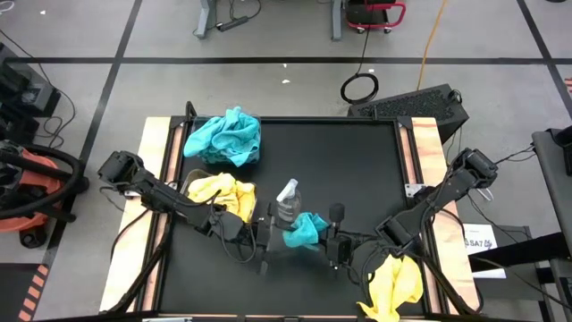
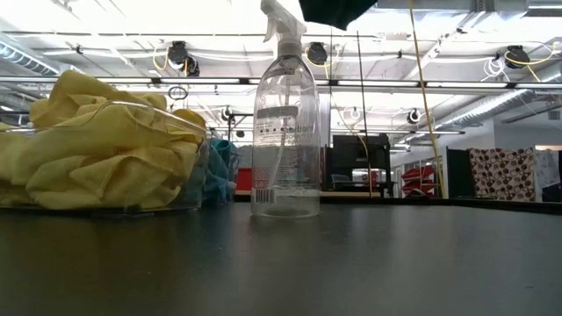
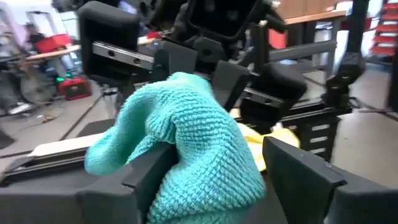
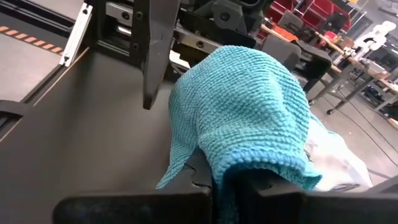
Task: Sort microfiber towel by color & place in baskets
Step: Put the blue microfiber cloth into the top transparent bin
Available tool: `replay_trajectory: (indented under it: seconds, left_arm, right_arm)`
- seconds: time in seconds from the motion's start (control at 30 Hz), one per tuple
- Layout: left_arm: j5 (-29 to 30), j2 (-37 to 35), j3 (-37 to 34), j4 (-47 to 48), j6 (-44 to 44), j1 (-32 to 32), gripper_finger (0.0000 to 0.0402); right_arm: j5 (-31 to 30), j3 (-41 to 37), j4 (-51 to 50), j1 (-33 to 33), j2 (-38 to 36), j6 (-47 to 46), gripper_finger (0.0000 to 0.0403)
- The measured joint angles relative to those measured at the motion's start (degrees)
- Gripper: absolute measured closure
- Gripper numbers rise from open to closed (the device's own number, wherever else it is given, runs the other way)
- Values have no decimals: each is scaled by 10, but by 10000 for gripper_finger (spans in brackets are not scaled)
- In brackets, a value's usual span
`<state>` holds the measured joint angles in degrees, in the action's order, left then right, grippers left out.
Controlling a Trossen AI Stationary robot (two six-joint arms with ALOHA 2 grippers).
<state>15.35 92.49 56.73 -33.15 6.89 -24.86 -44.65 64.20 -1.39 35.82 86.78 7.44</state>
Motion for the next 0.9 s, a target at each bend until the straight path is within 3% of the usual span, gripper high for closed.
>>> replay_trajectory:
  seconds: [0.13,0.43,0.63,0.9]
  left_arm:
    - [45,0,0,4,21,0,196]
    - [48,0,0,14,75,-5,383]
    - [48,2,0,15,86,-6,382]
    - [43,1,0,9,105,-8,389]
  right_arm:
    - [-4,0,-2,-2,0,-1,392]
    - [-4,0,-37,-1,0,-25,392]
    - [-4,0,-59,2,0,-45,365]
    - [-7,0,-75,15,0,-52,249]
